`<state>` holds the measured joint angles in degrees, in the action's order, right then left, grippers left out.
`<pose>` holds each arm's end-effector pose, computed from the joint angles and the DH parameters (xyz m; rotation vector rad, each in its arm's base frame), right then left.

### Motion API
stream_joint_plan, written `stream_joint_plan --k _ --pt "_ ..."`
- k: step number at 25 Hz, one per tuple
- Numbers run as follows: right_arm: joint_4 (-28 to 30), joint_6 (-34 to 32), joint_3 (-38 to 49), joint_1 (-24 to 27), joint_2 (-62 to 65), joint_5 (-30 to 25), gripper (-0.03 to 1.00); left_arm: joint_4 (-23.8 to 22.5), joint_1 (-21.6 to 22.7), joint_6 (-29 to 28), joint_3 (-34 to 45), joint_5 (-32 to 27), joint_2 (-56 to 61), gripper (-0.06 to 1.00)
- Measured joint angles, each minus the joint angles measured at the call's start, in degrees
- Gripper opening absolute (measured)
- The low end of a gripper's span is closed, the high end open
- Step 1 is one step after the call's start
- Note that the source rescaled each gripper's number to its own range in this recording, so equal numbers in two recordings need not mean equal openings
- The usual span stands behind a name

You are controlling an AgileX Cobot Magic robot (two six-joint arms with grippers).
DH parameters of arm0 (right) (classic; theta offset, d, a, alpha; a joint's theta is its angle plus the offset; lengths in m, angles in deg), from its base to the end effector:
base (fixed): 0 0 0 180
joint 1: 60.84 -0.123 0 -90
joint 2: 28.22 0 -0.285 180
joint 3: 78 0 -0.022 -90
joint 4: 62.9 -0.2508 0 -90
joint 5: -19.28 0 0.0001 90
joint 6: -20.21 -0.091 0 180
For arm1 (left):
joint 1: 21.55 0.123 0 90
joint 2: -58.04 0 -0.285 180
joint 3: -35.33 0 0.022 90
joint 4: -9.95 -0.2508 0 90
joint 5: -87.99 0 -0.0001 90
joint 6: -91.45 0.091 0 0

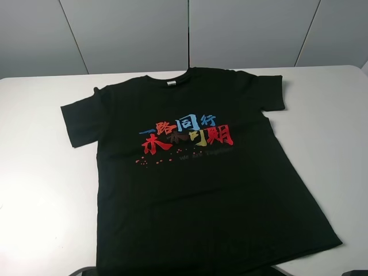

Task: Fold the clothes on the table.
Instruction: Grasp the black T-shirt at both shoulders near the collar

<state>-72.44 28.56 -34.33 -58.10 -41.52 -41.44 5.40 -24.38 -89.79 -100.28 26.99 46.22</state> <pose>0.0015 0.0131 0.3023 -0.1065 2.0408 0.0789 -0.0017 0.0064 0.2977 0.0244 2.0434 0.0507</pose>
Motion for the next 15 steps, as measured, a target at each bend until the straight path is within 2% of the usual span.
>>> stream_joint_plan --k 4,8,11,15 --pt "0.0 0.8 -4.4 0.0 -11.0 3.0 1.00 -0.6 0.0 0.0 -3.9 2.5 -7.4 1.00" --pt "-0.6 4.7 -10.4 0.0 -23.9 7.7 1.00 -1.0 0.0 2.2 -8.8 5.4 -18.1 1.00" --pt "-3.6 9.2 -16.5 0.0 -34.4 9.7 1.00 -0.9 0.0 5.3 -14.2 6.0 -27.9 1.00" --pt "-9.7 17.9 -25.6 0.0 -48.3 8.6 1.00 0.7 0.0 10.1 -22.7 4.7 -42.1 1.00"
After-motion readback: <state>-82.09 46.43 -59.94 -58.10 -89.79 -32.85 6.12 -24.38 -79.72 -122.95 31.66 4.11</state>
